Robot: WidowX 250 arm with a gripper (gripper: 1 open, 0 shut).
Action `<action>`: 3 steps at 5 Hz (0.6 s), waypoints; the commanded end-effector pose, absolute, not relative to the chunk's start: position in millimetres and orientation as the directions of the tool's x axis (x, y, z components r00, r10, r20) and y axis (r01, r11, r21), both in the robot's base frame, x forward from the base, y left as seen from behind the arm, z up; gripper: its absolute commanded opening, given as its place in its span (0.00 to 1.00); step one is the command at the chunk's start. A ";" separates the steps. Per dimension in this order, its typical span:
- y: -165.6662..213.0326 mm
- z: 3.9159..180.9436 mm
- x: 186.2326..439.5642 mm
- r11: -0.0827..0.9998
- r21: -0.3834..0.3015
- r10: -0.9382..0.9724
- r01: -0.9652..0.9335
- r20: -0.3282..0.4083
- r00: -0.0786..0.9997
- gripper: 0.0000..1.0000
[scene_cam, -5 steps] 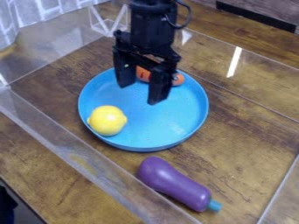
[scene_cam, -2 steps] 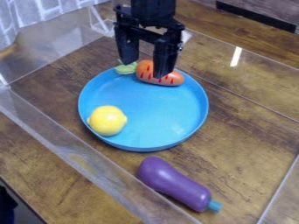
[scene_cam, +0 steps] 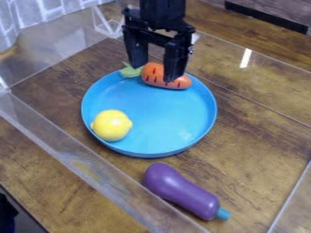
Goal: Move the carrot to the right side
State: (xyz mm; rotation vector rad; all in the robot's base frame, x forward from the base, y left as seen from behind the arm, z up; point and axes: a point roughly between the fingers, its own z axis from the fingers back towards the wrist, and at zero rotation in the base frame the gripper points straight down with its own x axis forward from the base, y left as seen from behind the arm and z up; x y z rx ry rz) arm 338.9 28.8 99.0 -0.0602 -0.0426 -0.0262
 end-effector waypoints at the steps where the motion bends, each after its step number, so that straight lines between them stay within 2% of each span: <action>1: 33.6 115.5 356.4 0.997 -0.046 -0.061 0.067 0.116 0.991 1.00; 3: 37.1 106.4 370.4 0.998 -0.047 -0.025 0.030 0.106 0.994 1.00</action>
